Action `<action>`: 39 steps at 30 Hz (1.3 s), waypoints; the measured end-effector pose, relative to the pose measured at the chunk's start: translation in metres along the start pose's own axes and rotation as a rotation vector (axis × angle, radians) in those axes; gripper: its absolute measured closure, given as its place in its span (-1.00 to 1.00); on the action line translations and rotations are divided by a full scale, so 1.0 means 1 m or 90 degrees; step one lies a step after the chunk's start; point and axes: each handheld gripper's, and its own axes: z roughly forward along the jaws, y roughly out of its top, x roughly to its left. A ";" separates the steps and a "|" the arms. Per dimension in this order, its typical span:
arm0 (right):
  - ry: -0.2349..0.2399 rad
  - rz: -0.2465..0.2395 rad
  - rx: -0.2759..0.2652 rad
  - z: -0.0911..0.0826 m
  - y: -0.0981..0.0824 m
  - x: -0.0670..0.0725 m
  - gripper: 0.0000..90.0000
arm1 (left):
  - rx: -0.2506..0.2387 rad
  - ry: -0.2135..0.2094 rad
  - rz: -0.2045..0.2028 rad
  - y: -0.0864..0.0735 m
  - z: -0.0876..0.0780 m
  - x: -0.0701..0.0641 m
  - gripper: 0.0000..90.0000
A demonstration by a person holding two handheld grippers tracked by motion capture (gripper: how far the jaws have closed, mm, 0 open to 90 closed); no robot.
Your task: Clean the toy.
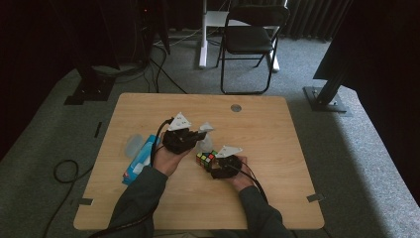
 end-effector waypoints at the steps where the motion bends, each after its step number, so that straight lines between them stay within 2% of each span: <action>1: 0.002 0.003 -0.001 0.000 0.000 0.000 -0.25 | 0.011 0.002 -0.004 -0.004 0.005 0.001 0.97; 4: 0.004 0.005 -0.002 0.000 0.000 0.000 -0.25 | 0.054 0.016 -0.014 -0.019 0.021 0.003 0.97; 7: 0.003 0.005 -0.002 0.000 0.000 0.000 -0.25 | 0.099 0.037 0.005 -0.031 0.035 -0.001 0.97; 12: 0.004 0.006 -0.002 0.000 0.000 -0.001 -0.25 | 0.141 0.058 0.012 -0.045 0.052 0.000 0.96; 16: 0.004 0.005 -0.002 0.000 0.000 0.000 -0.25 | 0.157 0.064 0.014 -0.051 0.058 0.002 0.96; 21: 0.003 0.005 -0.002 0.000 0.000 0.000 -0.25 | 0.163 0.065 0.010 -0.055 0.063 0.003 0.92; 24: 0.003 0.005 -0.001 0.000 0.000 0.000 -0.25 | 0.168 0.071 0.017 -0.057 0.067 0.002 0.91; 30: 0.003 0.006 -0.002 -0.001 -0.001 0.000 -0.25 | 0.175 0.090 0.058 -0.057 0.071 -0.003 0.91; 39: 0.001 0.006 -0.002 -0.001 -0.001 0.001 -0.25 | 0.181 0.093 0.063 -0.056 0.071 -0.002 0.87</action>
